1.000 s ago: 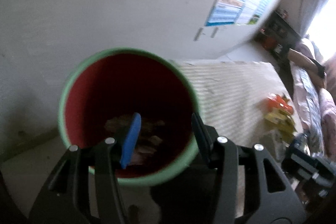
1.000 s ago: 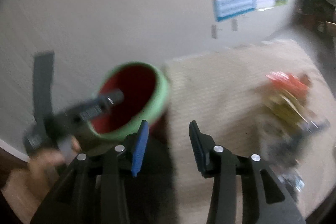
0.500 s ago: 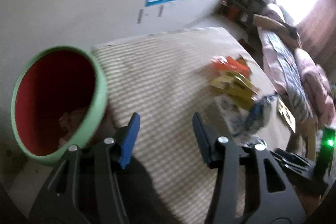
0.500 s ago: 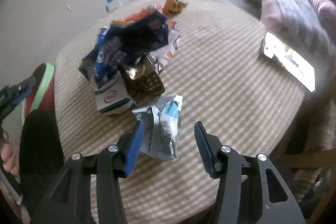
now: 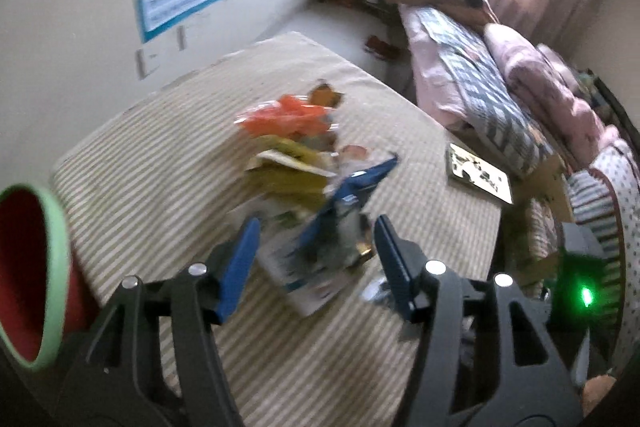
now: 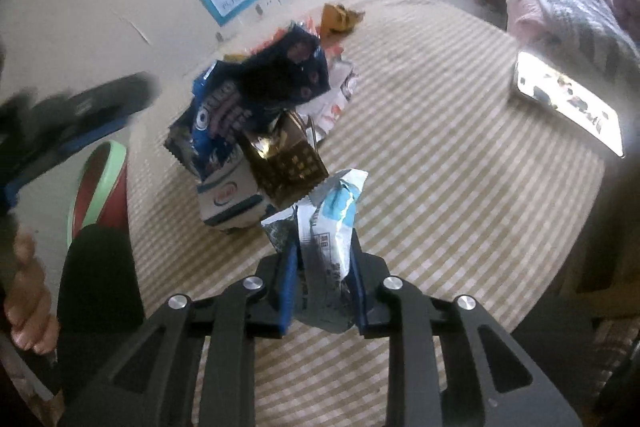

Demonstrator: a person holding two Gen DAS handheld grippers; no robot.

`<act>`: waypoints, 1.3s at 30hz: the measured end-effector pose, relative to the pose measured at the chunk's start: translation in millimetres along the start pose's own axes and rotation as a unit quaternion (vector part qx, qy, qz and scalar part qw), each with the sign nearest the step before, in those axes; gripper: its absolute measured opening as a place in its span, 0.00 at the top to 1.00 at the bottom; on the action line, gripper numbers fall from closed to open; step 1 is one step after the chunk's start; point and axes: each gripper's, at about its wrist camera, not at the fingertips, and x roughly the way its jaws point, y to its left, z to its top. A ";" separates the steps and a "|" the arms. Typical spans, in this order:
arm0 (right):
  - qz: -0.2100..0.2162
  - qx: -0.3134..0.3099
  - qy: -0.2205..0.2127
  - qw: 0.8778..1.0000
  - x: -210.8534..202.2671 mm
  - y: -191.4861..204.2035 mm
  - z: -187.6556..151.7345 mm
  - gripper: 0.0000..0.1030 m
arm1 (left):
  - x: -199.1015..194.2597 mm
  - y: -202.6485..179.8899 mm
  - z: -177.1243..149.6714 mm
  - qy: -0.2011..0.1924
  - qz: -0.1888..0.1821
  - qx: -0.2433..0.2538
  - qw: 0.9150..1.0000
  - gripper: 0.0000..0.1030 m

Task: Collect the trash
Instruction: 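Grasp a white-blue torn wrapper with the right tool while the left grasps a blue snack bag, then lift and carry both held wrappers over the bucket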

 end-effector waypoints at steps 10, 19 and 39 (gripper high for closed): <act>0.014 0.027 0.002 1.000 -1.7 -11.1 -8.5 0.78 | 62.3 -10.3 7.8 0.063 0.014 0.004 0.998 0.76; 0.014 0.026 0.004 1.000 0.0 -12.2 -9.5 0.78 | 38.7 -2.0 -6.0 0.046 0.007 -0.010 0.999 0.95; 0.012 -0.025 -0.005 1.000 -8.2 28.3 -4.1 0.78 | -38.4 70.6 -45.3 -0.012 0.081 -0.087 0.993 0.95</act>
